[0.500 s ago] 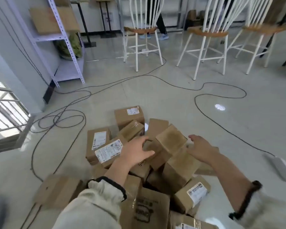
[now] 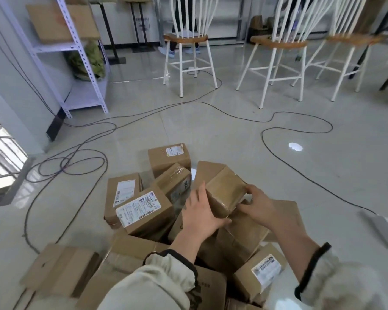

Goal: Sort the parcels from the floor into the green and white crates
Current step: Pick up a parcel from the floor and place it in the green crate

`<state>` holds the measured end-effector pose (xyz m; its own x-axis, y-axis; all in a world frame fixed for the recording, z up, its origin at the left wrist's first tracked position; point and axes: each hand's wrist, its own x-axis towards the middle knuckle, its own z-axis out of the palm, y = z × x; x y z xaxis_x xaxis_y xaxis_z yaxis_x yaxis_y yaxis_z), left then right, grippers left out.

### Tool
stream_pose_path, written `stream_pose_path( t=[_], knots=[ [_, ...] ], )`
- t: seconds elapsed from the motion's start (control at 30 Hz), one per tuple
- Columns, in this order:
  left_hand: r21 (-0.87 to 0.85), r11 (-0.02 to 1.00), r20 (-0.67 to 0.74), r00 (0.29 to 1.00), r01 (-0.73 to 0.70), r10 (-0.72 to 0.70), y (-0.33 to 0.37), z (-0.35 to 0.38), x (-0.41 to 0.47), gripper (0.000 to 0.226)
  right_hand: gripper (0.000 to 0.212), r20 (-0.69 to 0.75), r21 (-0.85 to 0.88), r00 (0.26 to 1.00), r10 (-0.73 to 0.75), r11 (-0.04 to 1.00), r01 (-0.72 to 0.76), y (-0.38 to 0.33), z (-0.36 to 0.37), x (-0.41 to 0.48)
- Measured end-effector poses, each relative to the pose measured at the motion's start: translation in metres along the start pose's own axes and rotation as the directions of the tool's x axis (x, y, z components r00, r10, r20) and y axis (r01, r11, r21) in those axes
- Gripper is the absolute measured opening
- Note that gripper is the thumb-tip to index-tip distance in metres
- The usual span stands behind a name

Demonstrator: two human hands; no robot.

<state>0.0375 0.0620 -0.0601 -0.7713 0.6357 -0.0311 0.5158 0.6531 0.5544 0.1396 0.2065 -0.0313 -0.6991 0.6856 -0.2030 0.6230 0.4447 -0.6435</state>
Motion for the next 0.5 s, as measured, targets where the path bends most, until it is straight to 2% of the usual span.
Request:
stream_pose_path(
  t=[0.13, 0.27, 0.37, 0.43, 0.5],
  knots=[
    [-0.028, 1.000, -0.062, 0.998, 0.014, -0.016, -0.001, 0.000, 0.001, 0.111, 0.058, 0.013, -0.077, 0.999, -0.047, 0.996, 0.048, -0.002, 0.004, -0.004],
    [-0.081, 0.996, -0.031, 0.998, 0.045, -0.047, 0.002, 0.000, 0.004, 0.125, 0.049, 0.003, -0.097, 0.994, -0.108, 0.989, 0.108, -0.009, 0.006, -0.001],
    [-0.189, 0.981, -0.129, 0.989, 0.044, -0.069, 0.001, -0.002, 0.002, 0.123, 0.053, -0.003, -0.141, 0.980, -0.199, 0.970, 0.196, -0.014, 0.009, -0.001],
    [-0.255, 0.966, -0.125, 0.988, 0.053, -0.088, -0.008, -0.009, 0.002, 0.118, 0.056, 0.018, -0.101, 0.971, -0.238, 0.966, 0.238, -0.017, 0.008, -0.003],
    [-0.402, 0.911, -0.065, 0.990, 0.091, -0.128, -0.019, -0.024, 0.006, 0.117, 0.059, 0.028, 0.009, 0.965, -0.262, 0.965, 0.262, -0.020, 0.007, -0.005]
  ],
)
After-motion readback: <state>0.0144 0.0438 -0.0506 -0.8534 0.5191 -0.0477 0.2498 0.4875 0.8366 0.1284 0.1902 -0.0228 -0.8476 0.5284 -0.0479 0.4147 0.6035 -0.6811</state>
